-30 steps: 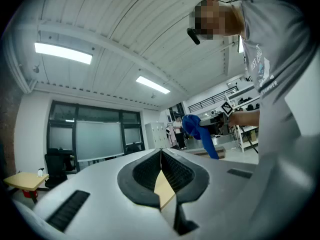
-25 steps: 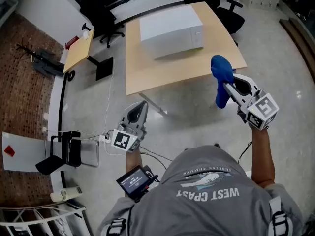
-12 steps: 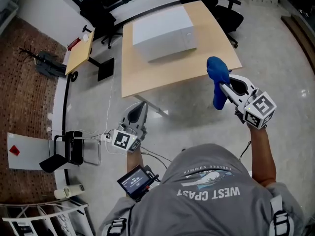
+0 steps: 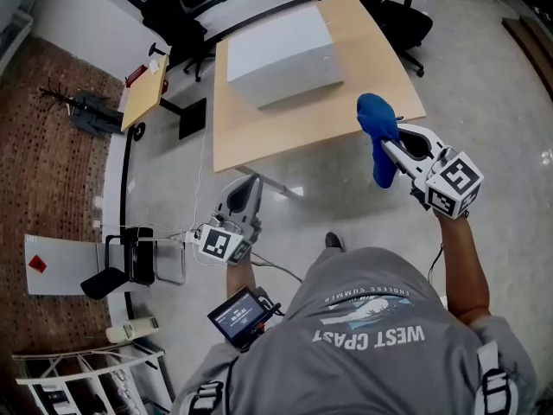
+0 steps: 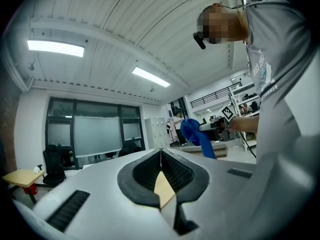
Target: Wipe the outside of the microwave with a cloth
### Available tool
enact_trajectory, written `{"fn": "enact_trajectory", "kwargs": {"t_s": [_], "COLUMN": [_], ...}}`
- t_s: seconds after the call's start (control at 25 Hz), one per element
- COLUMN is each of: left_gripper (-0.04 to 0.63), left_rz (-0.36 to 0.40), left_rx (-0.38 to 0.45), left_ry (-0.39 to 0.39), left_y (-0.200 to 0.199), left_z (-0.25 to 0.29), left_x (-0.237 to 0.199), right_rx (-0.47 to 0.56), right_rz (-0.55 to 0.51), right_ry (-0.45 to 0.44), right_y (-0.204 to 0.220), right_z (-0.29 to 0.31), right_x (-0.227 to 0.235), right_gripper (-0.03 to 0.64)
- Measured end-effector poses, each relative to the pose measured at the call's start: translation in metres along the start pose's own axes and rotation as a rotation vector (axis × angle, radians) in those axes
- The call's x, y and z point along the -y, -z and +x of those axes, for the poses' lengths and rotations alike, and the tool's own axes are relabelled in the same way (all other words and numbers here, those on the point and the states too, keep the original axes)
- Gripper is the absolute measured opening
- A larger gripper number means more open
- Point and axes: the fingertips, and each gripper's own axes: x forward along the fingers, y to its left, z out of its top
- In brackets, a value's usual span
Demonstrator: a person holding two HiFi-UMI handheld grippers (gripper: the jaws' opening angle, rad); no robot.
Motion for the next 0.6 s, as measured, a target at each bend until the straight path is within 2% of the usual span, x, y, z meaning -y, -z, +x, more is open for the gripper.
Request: {"fn": "enact_trajectory", "kwargs": {"t_s": [0.2, 0.28, 0.6], "left_gripper": [0.023, 0.023, 0.023], "left_rz": [-0.009, -0.016, -0.021], "left_rx": [-0.030, -0.015, 0.014], "left_ry": [-0.004, 0.008, 0.060], "left_y": [0.028, 0.034, 0.065], "left_z": [0.020, 0.031, 0.091], "left_x": [-0.029, -0.049, -0.168], "right_rx": [-0.013, -0.022, -0.033], "right_rz": [0.016, 0.009, -0.004], "right_ry": [0.011, 0.019, 0.107], "right_y": [0.015, 0.015, 0.010], "right_z": [0.028, 0.046, 0.150], "right_x": [0.023, 0.032, 0.091], "right_gripper": [0.084, 0.084, 0.084]}}
